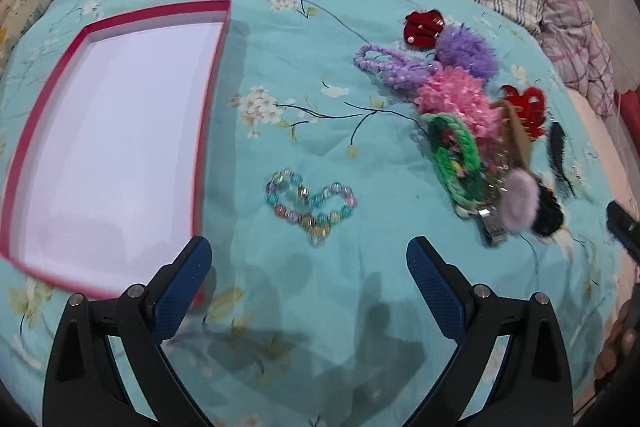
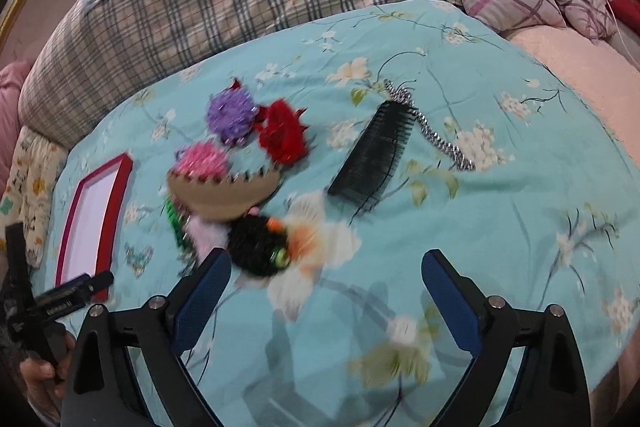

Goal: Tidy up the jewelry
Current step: 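Grasp the beaded heart bracelet with the left tool while the right tool grasps the black comb, then carry bracelet and comb into the white box and open both tools, then grasp the green braided band with the left tool while the right tool grasps the red flower clip, then lower green band and red flower clip into the box and open both tools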

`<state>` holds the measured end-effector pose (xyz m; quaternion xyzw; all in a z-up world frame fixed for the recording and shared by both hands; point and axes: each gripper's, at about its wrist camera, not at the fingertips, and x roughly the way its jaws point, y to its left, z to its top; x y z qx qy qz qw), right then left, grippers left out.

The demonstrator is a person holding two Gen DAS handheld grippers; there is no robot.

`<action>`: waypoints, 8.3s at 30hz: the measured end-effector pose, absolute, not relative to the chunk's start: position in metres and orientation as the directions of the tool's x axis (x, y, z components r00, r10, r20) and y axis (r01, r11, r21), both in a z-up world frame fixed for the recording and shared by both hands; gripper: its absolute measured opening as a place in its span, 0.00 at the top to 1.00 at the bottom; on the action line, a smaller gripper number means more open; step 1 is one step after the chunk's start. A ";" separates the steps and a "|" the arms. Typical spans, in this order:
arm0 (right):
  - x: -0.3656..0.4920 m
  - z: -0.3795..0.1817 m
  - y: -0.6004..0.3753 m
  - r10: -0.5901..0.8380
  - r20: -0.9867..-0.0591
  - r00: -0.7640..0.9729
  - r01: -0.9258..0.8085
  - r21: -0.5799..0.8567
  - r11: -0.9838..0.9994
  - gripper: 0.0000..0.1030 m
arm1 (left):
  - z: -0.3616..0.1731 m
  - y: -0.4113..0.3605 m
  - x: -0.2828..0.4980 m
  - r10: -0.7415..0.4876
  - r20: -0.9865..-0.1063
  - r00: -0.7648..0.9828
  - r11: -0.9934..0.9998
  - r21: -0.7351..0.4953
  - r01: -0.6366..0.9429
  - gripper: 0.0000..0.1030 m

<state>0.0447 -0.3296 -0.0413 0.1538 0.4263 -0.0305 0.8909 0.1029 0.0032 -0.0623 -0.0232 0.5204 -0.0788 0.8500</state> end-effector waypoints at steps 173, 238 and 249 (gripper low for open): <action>0.129 -0.052 -0.306 0.173 -0.754 0.634 0.122 0.319 0.940 0.41 | -0.040 -0.031 0.127 -0.376 -0.826 0.420 0.923 -0.293 0.250 0.40; 0.172 -0.021 -0.093 0.554 -0.660 0.508 -0.313 0.457 0.832 0.87 | -0.020 0.141 0.132 -0.247 -0.761 0.600 0.957 -0.288 0.029 0.93; 0.204 -0.035 -0.024 0.612 -0.660 0.436 -0.365 0.491 0.791 0.87 | -0.029 0.194 0.153 -0.179 -0.774 0.608 0.961 -0.271 -0.062 0.93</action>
